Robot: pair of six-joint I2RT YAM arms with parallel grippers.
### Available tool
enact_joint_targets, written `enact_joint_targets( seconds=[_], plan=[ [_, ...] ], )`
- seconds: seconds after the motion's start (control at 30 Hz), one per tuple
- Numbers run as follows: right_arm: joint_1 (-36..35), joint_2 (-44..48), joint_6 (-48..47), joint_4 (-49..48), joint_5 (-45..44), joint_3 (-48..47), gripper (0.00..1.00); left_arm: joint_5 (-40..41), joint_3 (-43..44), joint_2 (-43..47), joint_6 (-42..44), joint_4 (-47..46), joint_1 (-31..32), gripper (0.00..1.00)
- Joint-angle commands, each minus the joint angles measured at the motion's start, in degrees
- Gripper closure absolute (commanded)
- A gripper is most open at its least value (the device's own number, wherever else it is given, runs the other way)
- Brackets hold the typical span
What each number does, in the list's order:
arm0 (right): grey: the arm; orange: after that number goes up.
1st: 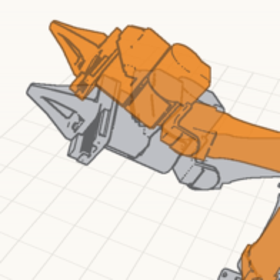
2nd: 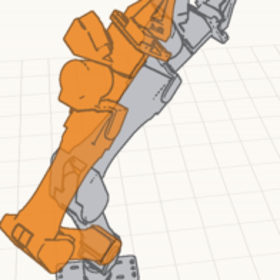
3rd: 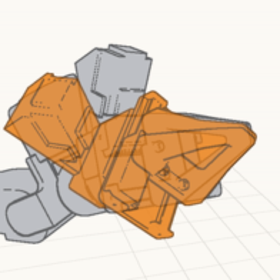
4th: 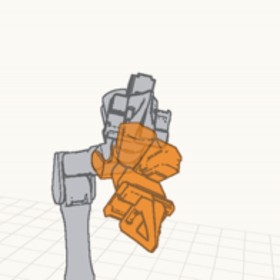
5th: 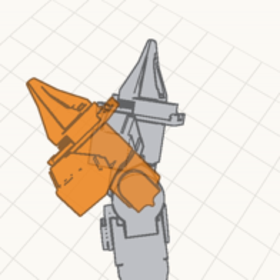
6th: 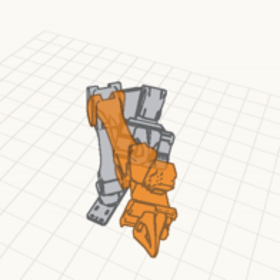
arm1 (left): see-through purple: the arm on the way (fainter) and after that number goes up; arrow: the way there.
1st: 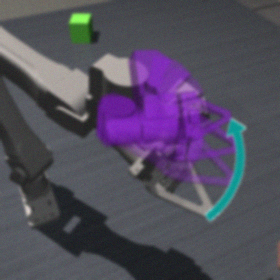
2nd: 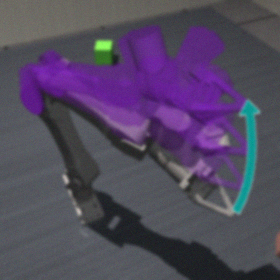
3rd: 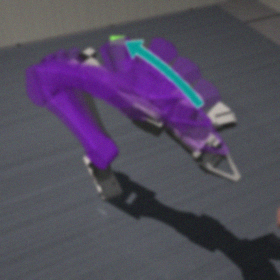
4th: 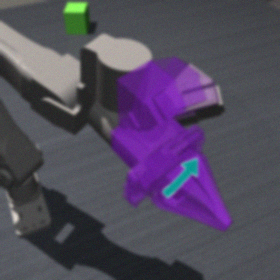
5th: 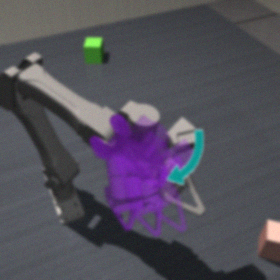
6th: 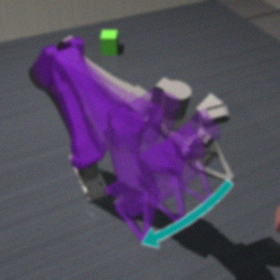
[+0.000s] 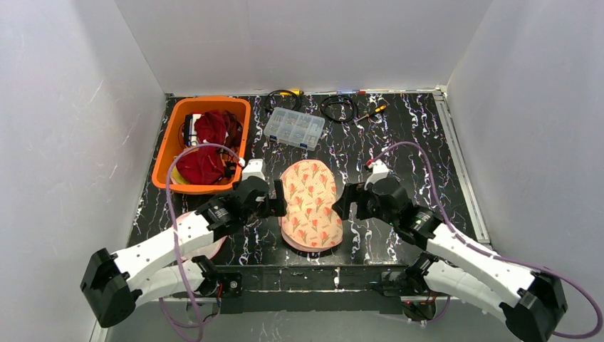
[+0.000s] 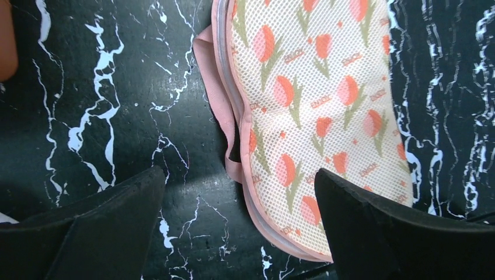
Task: Unzip the laundry bag and remove the bra
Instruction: Reset both arms
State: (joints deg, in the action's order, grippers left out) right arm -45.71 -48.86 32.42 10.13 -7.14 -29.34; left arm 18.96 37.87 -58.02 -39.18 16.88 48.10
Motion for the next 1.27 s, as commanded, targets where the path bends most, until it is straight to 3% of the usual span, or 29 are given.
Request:
enact_joint_targets(
  seconds=[0.0,0.2,0.37,0.53,0.6,0.67,0.77,0.83,0.93,1.23],
  plan=[
    [0.2,5.4,-4.9,6.5,-1.1,-5.9,0.01,1.0,4.3,4.6,2.5,8.9,-0.1,0.01],
    [0.1,13.8,0.5,10.6,-6.3,-9.4,0.01,4.8,5.9,15.0,4.0,18.3,0.0,0.01],
    [0.2,26.2,13.0,9.1,-19.7,-4.1,0.01,10.2,7.0,25.2,-4.6,23.7,0.1,0.01],
    [0.2,35.8,11.8,5.1,-30.5,1.5,0.01,17.7,10.6,28.6,-14.0,32.9,0.1,0.02],
    [0.2,35.4,9.3,5.0,-31.0,1.1,0.01,17.8,11.8,29.0,-12.9,34.4,0.2,0.01],
    [0.2,32.7,6.6,6.5,-32.1,-0.6,0.01,16.9,13.1,28.6,-6.3,33.8,0.1,0.01],
    [0.1,26.8,-3.1,8.9,-30.8,-4.7,0.01,19.2,16.2,26.5,-4.5,37.0,0.1,0.01],
    [0.2,24.3,-2.5,12.5,-34.2,-6.9,0.01,20.2,16.3,26.3,-2.4,37.5,0.1,0.01],
    [0.2,24.4,-4.6,13.9,-32.5,-7.7,0.01,21.8,14.1,28.6,0.0,37.3,0.1,0.02],
    [0.2,29.7,-5.3,10.5,-29.5,-2.3,0.01,22.9,12.9,33.2,-1.7,38.5,0.2,0.01]
  ],
)
